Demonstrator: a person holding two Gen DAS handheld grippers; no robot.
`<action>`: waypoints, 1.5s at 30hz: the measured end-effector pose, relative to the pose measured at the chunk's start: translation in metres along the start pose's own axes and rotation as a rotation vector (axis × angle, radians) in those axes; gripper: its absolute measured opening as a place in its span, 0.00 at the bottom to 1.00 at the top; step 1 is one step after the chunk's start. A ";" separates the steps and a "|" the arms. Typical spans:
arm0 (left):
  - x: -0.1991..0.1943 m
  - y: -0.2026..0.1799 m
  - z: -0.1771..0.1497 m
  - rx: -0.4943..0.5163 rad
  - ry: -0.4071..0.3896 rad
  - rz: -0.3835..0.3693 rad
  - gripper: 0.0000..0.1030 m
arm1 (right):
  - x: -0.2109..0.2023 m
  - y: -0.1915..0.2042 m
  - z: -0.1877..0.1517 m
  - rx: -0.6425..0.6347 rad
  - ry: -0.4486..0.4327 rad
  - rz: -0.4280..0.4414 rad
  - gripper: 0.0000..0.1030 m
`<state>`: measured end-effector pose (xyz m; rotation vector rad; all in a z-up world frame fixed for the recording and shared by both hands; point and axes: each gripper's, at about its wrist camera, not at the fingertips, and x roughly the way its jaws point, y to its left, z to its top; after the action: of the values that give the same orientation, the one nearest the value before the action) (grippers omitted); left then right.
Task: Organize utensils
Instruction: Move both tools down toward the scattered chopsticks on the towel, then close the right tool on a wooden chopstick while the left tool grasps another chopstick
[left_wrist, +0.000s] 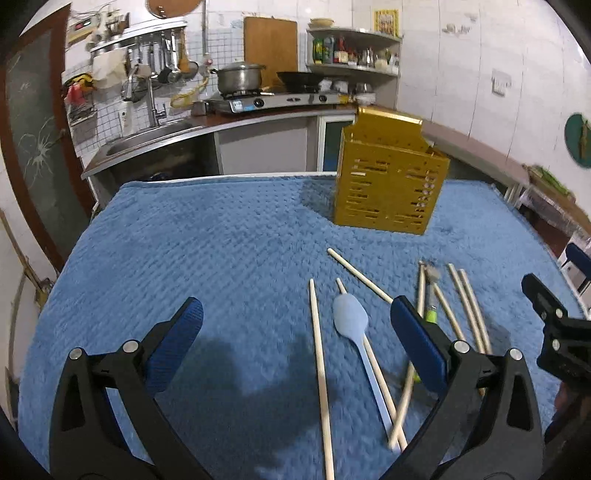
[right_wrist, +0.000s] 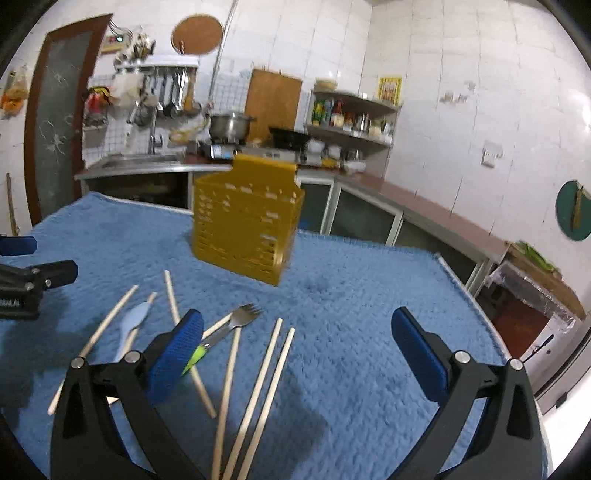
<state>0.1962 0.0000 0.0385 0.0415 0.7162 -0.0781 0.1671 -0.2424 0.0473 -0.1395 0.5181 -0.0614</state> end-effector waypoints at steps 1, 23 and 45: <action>0.007 -0.003 0.003 0.005 0.014 -0.002 0.95 | 0.018 -0.003 0.002 0.018 0.045 -0.003 0.96; 0.091 -0.003 0.005 -0.067 0.147 -0.038 0.91 | 0.128 -0.035 -0.022 0.240 0.302 0.087 0.96; 0.114 -0.007 -0.002 -0.047 0.257 -0.080 0.39 | 0.145 -0.019 -0.034 0.177 0.399 0.098 0.27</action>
<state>0.2800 -0.0138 -0.0377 -0.0228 0.9764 -0.1335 0.2758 -0.2791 -0.0496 0.0746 0.9135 -0.0393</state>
